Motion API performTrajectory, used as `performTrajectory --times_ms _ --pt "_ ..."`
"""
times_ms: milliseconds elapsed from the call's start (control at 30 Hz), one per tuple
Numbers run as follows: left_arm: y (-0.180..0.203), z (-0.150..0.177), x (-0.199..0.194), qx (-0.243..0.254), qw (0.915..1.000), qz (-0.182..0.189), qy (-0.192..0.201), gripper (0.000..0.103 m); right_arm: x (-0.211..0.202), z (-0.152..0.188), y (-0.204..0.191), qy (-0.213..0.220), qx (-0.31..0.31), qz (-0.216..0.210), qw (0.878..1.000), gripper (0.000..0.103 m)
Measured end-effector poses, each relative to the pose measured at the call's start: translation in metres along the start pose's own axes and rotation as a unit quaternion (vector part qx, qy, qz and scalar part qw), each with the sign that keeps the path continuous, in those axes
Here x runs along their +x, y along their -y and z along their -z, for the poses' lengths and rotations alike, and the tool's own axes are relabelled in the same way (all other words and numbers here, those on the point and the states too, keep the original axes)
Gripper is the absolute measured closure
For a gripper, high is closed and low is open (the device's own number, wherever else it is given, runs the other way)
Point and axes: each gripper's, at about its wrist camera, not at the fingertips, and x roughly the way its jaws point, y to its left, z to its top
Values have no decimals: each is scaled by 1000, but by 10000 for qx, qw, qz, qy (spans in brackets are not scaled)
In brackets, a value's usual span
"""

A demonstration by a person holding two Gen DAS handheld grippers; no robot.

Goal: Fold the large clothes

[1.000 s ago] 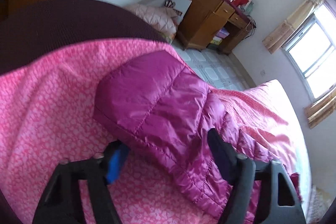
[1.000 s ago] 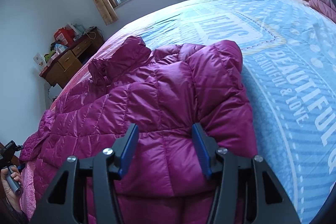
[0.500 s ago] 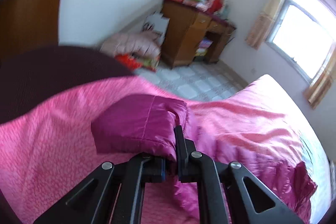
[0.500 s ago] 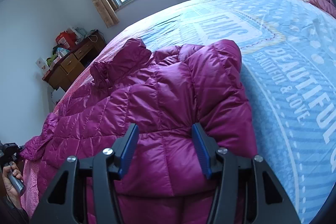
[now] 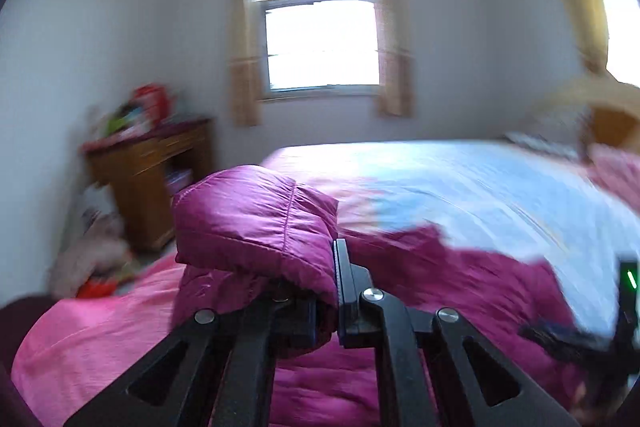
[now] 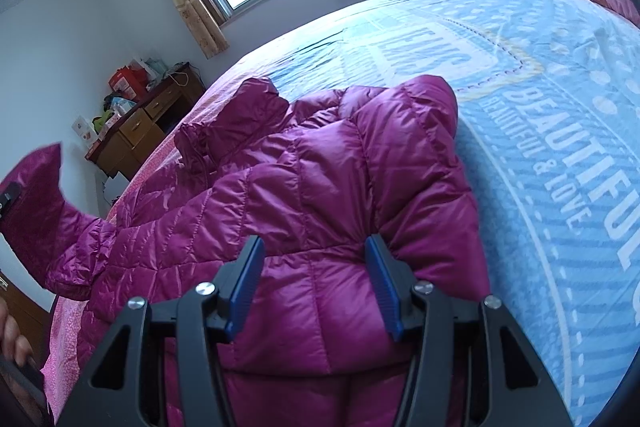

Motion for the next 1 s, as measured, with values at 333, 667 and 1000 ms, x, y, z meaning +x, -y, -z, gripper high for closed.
performTrajectory --times_ms 333,667,1000 --pt "108 82 25 1109 9788 987 -1414 86 -1 1 3 25 97 -106 9999 48" --pt "74 96 2 931 9773 891 -1683 25 -1 1 6 31 211 -209 9996 48" --pt "0 60 -7 48 9867 513 -1545 25 -53 1 -41 502 -83 -418 9978 61"
